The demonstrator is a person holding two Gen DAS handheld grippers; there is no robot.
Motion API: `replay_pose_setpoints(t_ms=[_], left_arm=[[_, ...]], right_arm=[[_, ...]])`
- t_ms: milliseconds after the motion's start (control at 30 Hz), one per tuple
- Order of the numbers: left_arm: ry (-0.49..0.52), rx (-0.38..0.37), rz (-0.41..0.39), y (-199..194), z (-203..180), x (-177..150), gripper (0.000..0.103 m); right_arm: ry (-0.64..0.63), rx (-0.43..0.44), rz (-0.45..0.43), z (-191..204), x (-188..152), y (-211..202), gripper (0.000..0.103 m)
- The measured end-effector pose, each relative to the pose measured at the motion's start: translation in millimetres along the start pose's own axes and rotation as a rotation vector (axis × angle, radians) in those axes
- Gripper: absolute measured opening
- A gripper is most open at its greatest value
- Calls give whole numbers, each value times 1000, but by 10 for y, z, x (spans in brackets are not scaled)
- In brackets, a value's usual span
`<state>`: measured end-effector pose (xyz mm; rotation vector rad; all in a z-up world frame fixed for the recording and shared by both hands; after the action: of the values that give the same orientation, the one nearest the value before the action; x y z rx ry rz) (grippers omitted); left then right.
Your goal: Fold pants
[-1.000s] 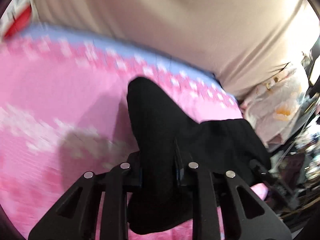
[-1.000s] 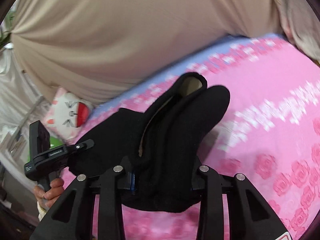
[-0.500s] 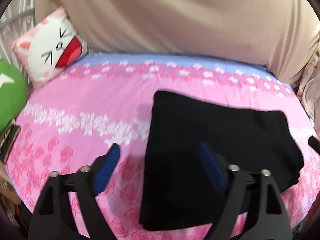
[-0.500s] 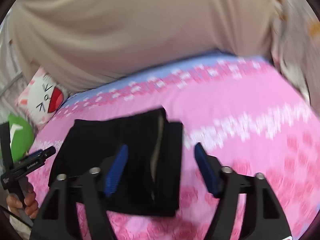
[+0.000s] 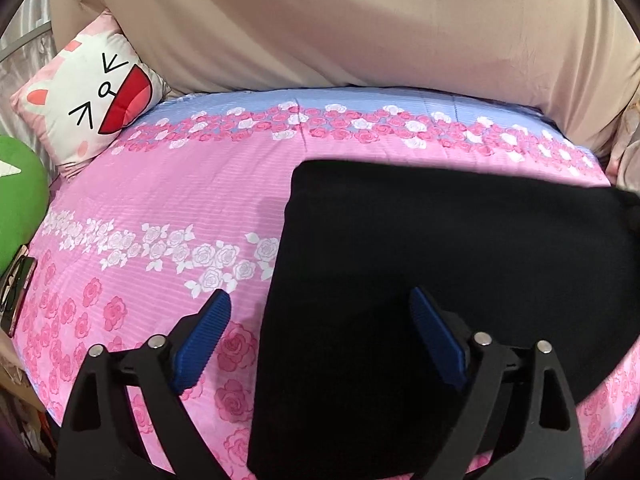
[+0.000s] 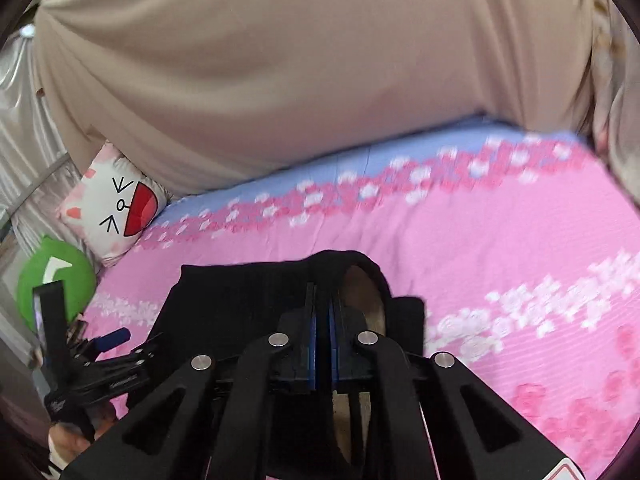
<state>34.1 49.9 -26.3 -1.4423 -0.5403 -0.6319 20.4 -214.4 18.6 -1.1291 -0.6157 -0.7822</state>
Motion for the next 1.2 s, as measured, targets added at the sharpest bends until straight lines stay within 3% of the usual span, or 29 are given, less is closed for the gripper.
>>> replay_pose_setpoints(t_ms=[33,100,167,267,367,467,533,600,633,700,733,767,833,933,967,1133,1200], left_arm=[[4,-1,4,30,-12,-6,90],[10,6,20,104,-42,-16,90],[11,11,41,183,-60,-33,90],[19,30,51,215,-57,-55,91],[23,29,49,215,-55,-51,92],[22,32,51,223,-68,-45,92],[23,34,53,223,-75,-43,92],[31,40,54,225,-86,-39,93],[35,30,55,228,-88,-38,94],[39,32,58,239,-89,-40,95],[42,38,56,245,-89,-41,95],[42,41,56,255,-87,-40,96],[29,31,61,282,-75,-33,96],[17,24,68,286,-68,-18,97],[16,19,69,258,-62,-16,97],[39,13,24,-1,-16,-51,96],[63,-24,14,-90,-64,-78,96]], right_arm=[[-14,-23,8,-8,-24,15,4],[-43,-122,125,-136,-209,375,7],[-9,-139,195,-270,-363,605,8],[46,-119,72,-153,-249,275,9],[-22,-107,-22,132,-69,1,13],[-122,-16,23,407,-28,133,13],[-160,-12,96,431,-70,445,12],[-147,-106,165,233,-177,795,0],[-122,-128,196,90,-220,935,0],[33,-36,192,-135,-186,879,0],[48,-50,187,-147,-160,800,0],[20,-78,143,-72,-116,657,6],[-51,-81,95,54,-105,493,6],[-103,-207,188,-96,-194,764,0],[-57,-168,198,-179,-230,758,0],[-20,-105,89,-217,-268,1,16],[-38,-64,85,-222,-420,-282,37]])
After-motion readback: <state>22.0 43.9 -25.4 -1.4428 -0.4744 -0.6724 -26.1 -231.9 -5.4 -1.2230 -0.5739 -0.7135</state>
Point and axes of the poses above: each gripper's, at about its wrist camera, not at the fingertips, and y roughly the way its jaws point, z to its left, x to its top, the point moved 1 cm from there along y, roughly the way its jaws point, and after that the axes turned 1 degree about -z, right-handed, at the moved point
